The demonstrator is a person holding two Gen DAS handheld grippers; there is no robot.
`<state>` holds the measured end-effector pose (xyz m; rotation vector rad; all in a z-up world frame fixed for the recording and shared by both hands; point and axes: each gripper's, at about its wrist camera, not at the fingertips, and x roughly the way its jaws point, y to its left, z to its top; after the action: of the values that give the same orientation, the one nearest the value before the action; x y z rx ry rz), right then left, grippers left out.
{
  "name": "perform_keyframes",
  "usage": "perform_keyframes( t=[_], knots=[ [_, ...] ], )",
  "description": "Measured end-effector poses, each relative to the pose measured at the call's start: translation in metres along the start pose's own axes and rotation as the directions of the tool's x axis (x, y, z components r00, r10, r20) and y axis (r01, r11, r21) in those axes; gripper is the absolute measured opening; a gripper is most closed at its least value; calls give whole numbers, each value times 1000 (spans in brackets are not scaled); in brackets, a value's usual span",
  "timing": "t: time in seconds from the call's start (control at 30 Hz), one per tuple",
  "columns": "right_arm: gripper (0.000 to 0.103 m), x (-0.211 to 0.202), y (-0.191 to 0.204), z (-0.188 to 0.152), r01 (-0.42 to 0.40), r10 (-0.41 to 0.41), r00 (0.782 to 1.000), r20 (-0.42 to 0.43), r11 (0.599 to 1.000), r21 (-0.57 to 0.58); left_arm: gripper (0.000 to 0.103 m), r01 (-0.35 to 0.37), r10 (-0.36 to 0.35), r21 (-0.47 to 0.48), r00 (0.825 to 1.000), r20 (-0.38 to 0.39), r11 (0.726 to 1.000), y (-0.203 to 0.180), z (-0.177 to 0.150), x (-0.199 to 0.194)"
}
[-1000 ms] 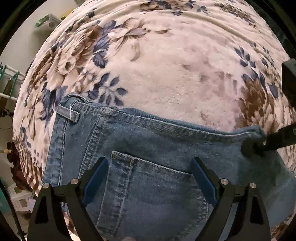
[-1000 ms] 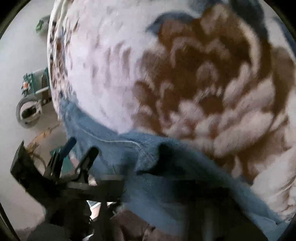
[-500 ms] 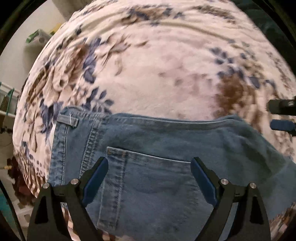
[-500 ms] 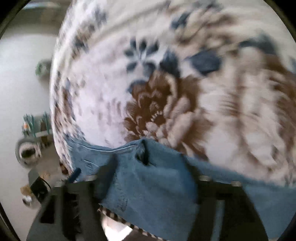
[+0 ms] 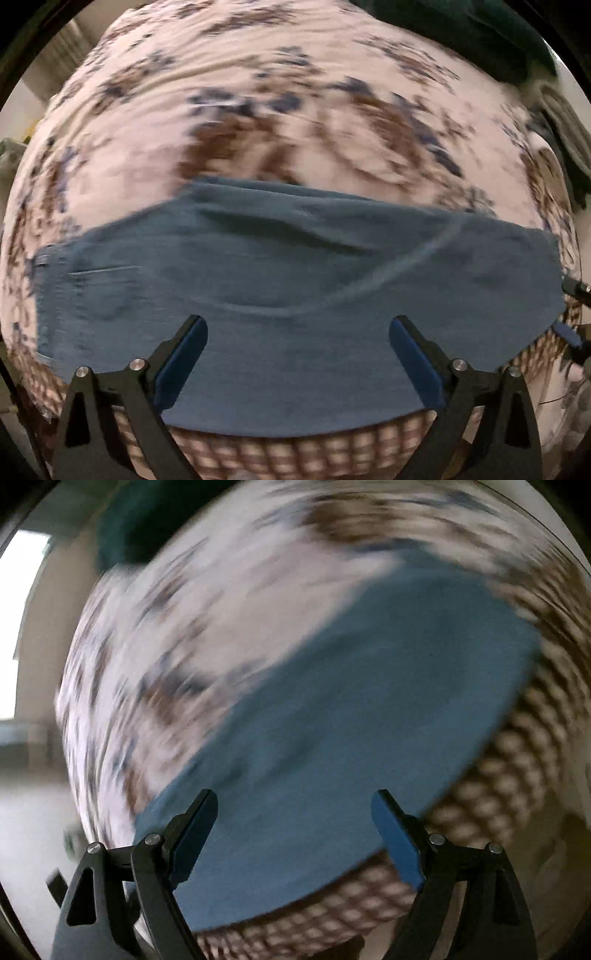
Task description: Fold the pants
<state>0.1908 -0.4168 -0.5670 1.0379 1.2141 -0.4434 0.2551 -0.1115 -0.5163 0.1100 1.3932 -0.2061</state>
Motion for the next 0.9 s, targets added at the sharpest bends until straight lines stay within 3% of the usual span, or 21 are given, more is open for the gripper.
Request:
perform_keyframes(
  t=[0.07, 0.17, 0.27, 0.33, 0.4, 0.53, 0.73, 0.77, 0.8, 0.83, 0.87, 0.9],
  knots=[
    [87, -7, -55, 24, 31, -38, 996, 77, 996, 85, 101, 12, -12, 11, 1000, 5, 1000, -34, 2, 5],
    [87, 0, -119, 58, 36, -53, 993, 101, 985, 168, 101, -3, 3, 41, 1000, 9, 999, -88, 2, 17],
    [87, 18, -163, 83, -20, -3, 994, 108, 977, 213, 101, -23, 24, 61, 999, -21, 998, -132, 4, 35],
    [87, 34, -191, 99, -126, 108, 990, 87, 963, 239, 101, -30, 32, 61, 998, -45, 998, -156, 7, 47],
    [89, 42, -200, 108, -253, 240, 967, 87, 940, 230, 101, -24, 28, 57, 998, -62, 998, -175, 9, 58],
    [85, 42, -193, 124, -395, 384, 918, 97, 908, 137, 101, 4, -3, 13, 995, -102, 1000, -199, 14, 83],
    [85, 81, -174, 133, -438, 438, 898, 32, 888, 139, 101, -38, 33, -35, 990, -135, 999, -202, 15, 112],
    [70, 84, -171, 135, -444, 442, 896, 47, 884, 147, 101, -41, 36, -34, 991, -133, 999, -202, 14, 115],
    [22, 85, -168, 136, -440, 438, 898, 51, 885, 151, 102, -41, 36, -34, 991, -130, 999, -201, 14, 118],
    [11, 86, -168, 136, -448, 445, 894, 55, 878, 171, 103, -38, 33, -36, 991, -130, 999, -201, 14, 119],
    [11, 86, -170, 138, -484, 482, 874, 66, 849, 212, 103, -33, 28, -38, 991, -131, 999, -201, 13, 120],
    [11, 79, -172, 136, -494, 487, 869, 85, 842, 219, 103, -28, 22, -40, 991, -134, 999, -200, 12, 121]
  ],
)
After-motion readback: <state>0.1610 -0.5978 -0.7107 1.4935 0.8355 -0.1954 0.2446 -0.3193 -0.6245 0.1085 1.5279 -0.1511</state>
